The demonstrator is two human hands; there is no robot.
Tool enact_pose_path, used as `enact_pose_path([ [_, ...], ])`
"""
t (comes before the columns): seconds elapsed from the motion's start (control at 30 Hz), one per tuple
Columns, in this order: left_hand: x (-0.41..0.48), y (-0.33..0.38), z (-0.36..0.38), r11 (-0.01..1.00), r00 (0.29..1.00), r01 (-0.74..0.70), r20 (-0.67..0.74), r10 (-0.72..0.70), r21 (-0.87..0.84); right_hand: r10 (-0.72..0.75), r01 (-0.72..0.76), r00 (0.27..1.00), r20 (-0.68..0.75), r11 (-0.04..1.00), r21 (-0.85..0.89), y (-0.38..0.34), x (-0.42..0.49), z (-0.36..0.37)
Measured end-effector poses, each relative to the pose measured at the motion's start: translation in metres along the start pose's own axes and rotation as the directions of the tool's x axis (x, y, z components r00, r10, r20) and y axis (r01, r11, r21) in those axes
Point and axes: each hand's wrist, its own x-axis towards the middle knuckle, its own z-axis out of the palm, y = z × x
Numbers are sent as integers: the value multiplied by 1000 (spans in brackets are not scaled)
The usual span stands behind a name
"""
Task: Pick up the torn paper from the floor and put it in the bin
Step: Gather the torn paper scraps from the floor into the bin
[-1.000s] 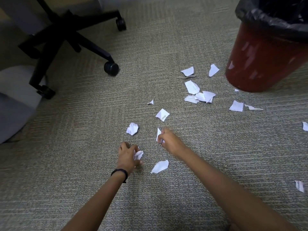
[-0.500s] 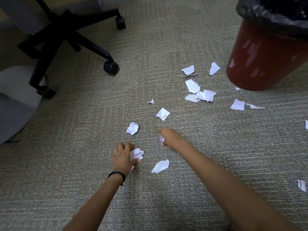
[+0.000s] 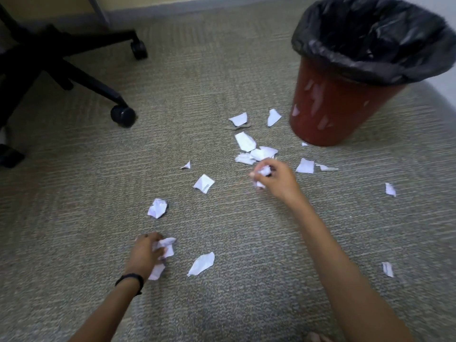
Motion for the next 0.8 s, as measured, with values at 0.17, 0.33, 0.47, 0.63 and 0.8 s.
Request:
enact_pose_path([
  [0.17,3,39,-8,997,1000,-26,-7,26,-71,-343,346,804,-486,934,-87,-78,12,-96],
  [0.33,27,137,-39,954,976,-209,-105,191,-213,-499,360,611,-615,866,-346,-129,48,-188],
  [0.47,34,254,-64,861,918,-395,-174,356,-321,-412,125,846,-337,769,-626,-117,69,-235],
  [0.63,38,395,-80,717,804,-593,-224,551,-366,-480,132,739,-473,791,-597,-95,20,-251],
  [0.8,37,509,-74,603,672,-740,-288,682,-299,-280,9,773,-569,902,-433,5,-57,-233],
])
